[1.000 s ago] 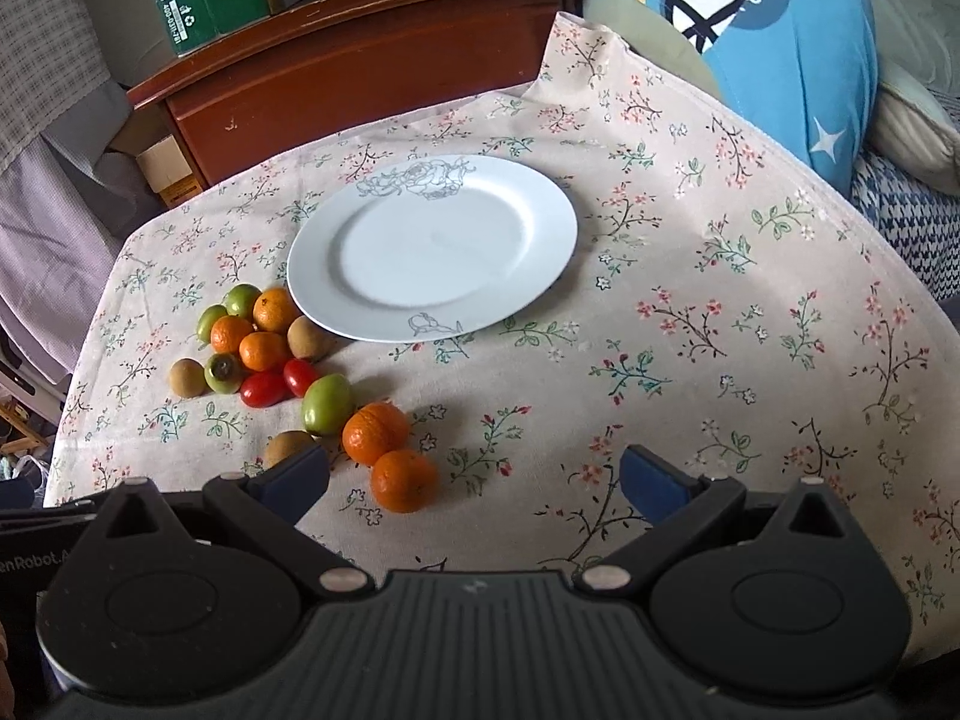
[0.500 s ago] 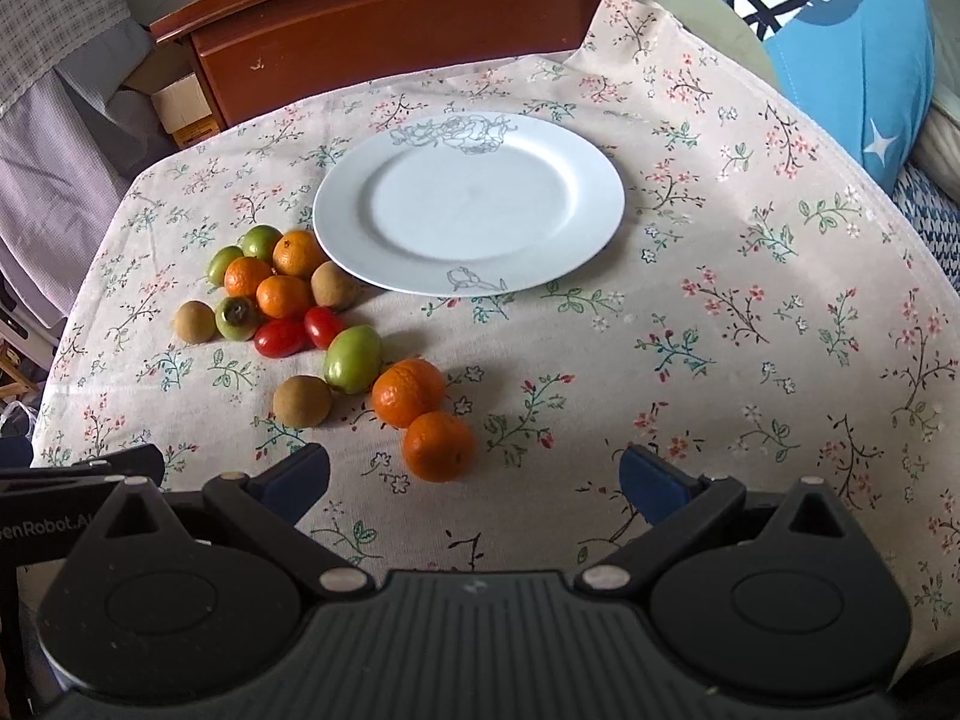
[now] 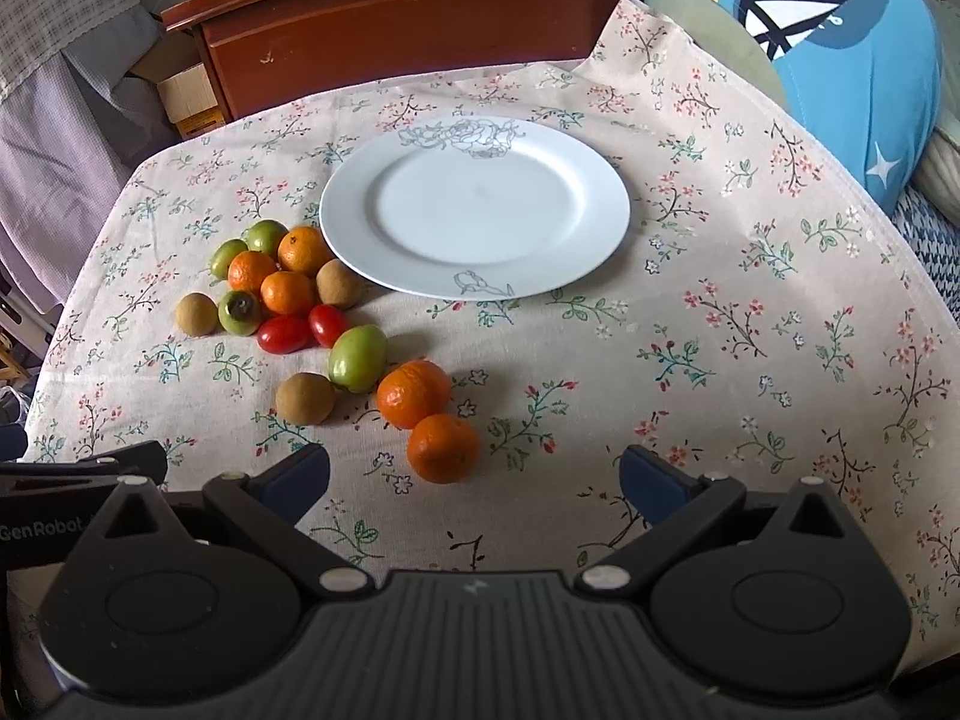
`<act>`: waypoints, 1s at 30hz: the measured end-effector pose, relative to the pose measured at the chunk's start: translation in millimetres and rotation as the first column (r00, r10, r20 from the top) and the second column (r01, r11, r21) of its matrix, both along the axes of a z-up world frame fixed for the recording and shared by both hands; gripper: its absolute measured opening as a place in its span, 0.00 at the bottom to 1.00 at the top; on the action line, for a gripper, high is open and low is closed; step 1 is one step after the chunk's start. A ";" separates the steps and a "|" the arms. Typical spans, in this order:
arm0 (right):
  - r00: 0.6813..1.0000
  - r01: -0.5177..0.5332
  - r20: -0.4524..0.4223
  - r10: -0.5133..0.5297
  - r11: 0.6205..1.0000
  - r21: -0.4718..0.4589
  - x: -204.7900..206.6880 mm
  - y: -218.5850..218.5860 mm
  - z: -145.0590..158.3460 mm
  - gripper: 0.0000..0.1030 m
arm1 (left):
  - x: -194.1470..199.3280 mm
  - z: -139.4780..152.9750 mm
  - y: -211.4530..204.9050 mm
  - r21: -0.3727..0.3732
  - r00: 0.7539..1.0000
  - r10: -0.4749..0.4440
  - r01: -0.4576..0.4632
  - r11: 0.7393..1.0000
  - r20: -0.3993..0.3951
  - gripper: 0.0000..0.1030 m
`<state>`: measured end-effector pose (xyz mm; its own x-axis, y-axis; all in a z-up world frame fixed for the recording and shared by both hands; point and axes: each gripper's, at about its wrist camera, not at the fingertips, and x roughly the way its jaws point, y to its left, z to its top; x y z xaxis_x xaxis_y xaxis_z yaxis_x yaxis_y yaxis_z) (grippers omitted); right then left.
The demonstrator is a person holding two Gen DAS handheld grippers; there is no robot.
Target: Organize fruits
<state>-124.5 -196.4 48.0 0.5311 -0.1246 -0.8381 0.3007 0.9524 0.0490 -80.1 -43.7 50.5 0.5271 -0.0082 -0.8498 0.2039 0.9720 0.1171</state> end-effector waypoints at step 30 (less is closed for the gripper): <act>1.000 0.011 0.007 -0.011 1.000 0.006 -2.3 -1.6 -1.5 0.99 | -2.6 -1.0 -2.9 0.002 1.000 -0.005 0.005 1.000 0.022 1.00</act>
<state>-126.8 -198.0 46.4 0.5358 -0.1260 -0.8349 0.3111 0.9487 0.0565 -82.7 -46.6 49.5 0.5459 -0.0092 -0.8378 0.2064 0.9706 0.1238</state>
